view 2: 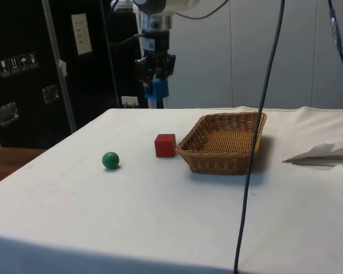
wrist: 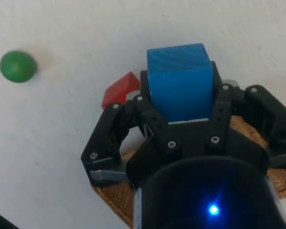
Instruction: Place all non-red objects into the basket.
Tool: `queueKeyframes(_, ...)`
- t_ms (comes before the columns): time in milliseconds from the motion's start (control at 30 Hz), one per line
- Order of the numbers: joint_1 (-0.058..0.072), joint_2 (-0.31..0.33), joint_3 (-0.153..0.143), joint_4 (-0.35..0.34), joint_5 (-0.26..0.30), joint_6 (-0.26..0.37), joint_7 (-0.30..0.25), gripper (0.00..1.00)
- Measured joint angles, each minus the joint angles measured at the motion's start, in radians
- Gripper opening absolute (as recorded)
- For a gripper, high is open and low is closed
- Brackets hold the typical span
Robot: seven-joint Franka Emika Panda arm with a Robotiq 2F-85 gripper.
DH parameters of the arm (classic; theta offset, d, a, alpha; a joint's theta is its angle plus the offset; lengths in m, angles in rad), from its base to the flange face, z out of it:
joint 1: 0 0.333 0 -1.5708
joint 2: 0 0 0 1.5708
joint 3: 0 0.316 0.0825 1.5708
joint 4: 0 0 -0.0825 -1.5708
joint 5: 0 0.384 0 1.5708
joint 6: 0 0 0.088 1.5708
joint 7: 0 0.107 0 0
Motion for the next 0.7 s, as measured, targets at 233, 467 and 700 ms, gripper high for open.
queueKeyframes(233,0.000,-0.056,-0.016,-0.044,-0.044,0.000,0.000,0.02)
queueKeyframes(467,0.000,-0.116,-0.032,-0.093,-0.087,0.001,0.001,0.02)
queueKeyframes(700,0.000,-0.201,-0.046,-0.166,-0.152,0.003,0.012,0.02)
